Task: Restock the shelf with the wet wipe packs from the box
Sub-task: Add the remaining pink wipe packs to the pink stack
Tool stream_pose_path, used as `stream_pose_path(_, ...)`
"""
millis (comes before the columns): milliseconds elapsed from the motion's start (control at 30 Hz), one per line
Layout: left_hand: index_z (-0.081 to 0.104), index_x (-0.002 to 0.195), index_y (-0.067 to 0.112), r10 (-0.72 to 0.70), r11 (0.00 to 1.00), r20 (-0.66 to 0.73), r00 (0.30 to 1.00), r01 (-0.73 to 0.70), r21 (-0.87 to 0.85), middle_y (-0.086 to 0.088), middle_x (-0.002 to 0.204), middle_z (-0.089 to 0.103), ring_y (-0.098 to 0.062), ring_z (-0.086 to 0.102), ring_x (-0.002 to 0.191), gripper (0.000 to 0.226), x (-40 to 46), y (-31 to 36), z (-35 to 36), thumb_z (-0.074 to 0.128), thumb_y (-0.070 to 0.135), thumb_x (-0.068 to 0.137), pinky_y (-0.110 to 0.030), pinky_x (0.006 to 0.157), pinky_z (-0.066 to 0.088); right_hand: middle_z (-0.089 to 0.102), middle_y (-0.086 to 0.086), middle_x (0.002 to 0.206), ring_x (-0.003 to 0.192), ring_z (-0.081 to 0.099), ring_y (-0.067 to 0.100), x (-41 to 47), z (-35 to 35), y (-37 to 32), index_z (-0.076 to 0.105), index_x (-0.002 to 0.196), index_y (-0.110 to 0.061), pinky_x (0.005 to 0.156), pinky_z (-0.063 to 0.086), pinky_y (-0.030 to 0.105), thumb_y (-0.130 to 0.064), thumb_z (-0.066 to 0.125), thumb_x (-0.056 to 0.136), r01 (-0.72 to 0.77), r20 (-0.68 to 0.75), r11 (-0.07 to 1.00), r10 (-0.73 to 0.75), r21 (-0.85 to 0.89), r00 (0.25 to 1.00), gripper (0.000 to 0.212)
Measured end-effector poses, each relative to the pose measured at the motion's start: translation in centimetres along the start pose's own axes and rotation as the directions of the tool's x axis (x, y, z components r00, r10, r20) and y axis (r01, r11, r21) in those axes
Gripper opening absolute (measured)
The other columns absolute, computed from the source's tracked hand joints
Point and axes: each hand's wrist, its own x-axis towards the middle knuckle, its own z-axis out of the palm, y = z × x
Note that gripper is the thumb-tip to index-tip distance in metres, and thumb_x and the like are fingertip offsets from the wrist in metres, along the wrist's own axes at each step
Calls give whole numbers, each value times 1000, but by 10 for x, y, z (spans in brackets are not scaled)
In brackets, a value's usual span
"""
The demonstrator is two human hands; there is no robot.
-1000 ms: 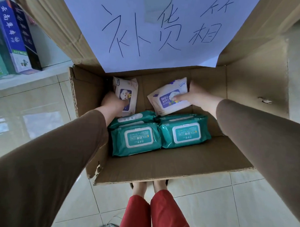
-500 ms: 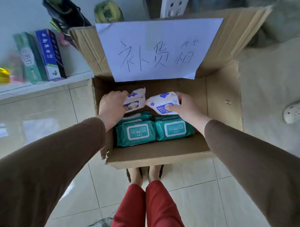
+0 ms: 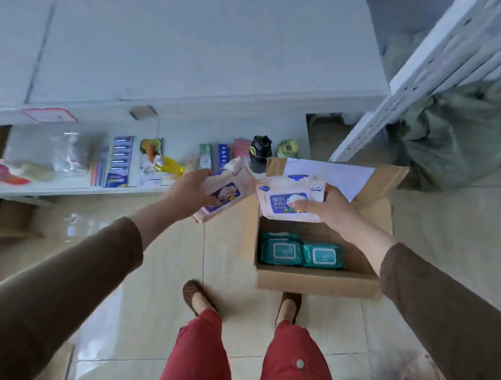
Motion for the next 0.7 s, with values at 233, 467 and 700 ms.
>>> stream_pose_path(233,70,93,32,71,986,-70,995,-81,-148,-5,86,73,-26,69,81,28,-45,-54,-182,84,32,69,-38,70,51,78,-2,105,98,73,14,-10,101,-154,70,111,-20,81,55,26,-5,77,84,169,51,983,-166,-76,985,32)
stream_pose_path(467,67,91,30,150,984,-281,948,-170,-47,3,79,70,-17,66,71,28,-32,-100,-315,83,37,70,-29,58,45,77,-16,92,90,72,7,33,183,-264,73,100,-26,76,53,16,-9,78,83,359,-41,921,-369,-150,928,25)
stream_pose_path(700,67,92,36,160,987,-359,919,-151,53,12,73,66,-10,63,68,24,23,-126,-409,80,41,73,-26,54,41,77,-11,100,85,71,2,116,232,-339,71,103,-29,77,55,19,-9,79,82,417,-81,902,-426,-108,901,30)
